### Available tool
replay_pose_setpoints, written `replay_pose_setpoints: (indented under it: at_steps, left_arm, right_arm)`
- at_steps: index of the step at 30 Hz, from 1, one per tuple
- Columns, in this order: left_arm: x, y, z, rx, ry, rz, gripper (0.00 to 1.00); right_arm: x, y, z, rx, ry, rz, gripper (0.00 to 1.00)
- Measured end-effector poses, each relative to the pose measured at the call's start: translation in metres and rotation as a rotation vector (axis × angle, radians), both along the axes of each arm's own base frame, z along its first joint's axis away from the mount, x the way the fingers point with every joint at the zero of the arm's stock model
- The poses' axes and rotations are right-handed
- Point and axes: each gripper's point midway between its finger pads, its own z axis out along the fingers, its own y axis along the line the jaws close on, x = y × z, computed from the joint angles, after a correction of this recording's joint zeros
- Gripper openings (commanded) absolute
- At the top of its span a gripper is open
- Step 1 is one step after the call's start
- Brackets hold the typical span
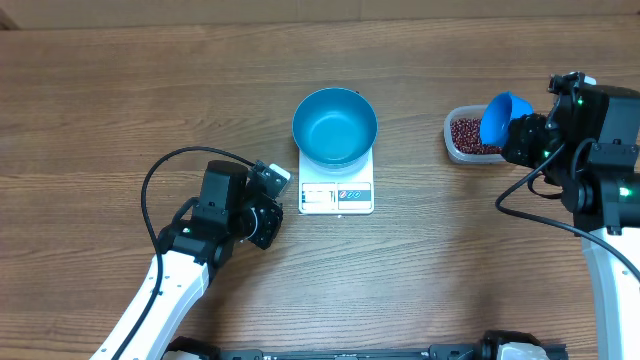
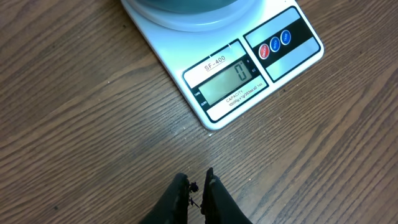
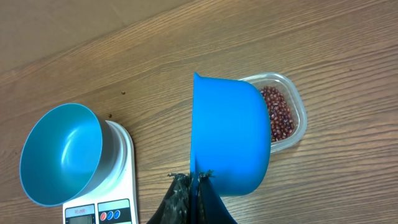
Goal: Scoop item into bowl and weigh 150g on scale
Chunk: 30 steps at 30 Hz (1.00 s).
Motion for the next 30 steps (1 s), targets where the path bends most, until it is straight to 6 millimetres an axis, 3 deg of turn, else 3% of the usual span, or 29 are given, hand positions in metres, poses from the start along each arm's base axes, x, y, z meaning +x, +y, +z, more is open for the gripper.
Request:
replay_pose_setpoints:
  at_steps: [15,30]
  left_arm:
    - [-0.001,-0.009,0.005,-0.022,-0.028,-0.079,0.04]
    - [-0.010,-0.003,0.018,-0.006,-0.059,-0.079,0.04]
  right_arm:
    - [-0.002,0.000,-0.002,0.001,0.009,0.000,0.04]
    - [-0.002,0.000,-0.002,0.001,0.009,0.000,0.04]
